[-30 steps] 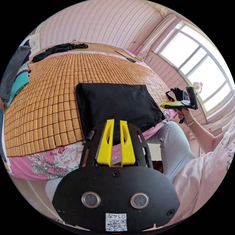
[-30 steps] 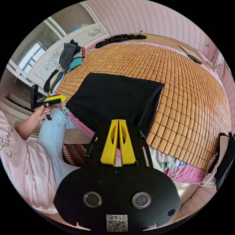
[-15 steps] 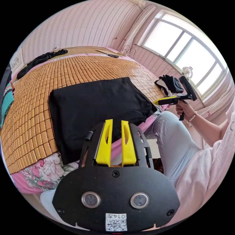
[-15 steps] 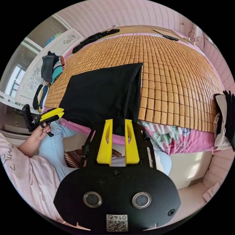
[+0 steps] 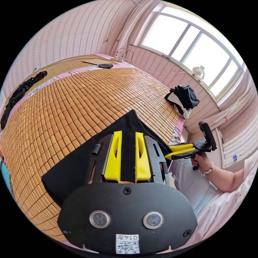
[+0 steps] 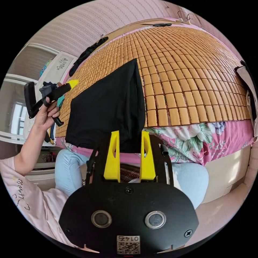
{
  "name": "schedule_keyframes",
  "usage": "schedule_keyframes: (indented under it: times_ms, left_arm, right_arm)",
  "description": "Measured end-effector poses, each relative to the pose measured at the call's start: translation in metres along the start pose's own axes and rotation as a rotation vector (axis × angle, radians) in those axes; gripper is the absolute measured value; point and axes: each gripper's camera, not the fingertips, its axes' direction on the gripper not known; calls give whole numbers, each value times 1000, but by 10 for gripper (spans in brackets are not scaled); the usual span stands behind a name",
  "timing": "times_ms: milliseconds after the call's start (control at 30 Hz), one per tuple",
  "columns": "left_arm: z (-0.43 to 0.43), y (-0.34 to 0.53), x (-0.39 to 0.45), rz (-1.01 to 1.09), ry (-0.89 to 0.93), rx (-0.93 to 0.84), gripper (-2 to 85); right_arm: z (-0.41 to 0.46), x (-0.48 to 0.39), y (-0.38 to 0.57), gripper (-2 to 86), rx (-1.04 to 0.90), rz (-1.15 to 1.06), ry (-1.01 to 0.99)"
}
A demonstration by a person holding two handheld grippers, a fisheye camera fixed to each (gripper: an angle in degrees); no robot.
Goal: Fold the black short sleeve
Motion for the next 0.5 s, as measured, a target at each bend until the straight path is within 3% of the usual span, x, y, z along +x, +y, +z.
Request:
schedule_keyframes:
  times_ms: [300,500]
  left_arm:
    - [79,-115,43,84,-48,-112,91]
    - [142,-140,74,183,-206,-304,80]
  right_arm:
    - [0,21,0,30,20,-9,-108]
    - [3,26,-2,20,29,-23,-109]
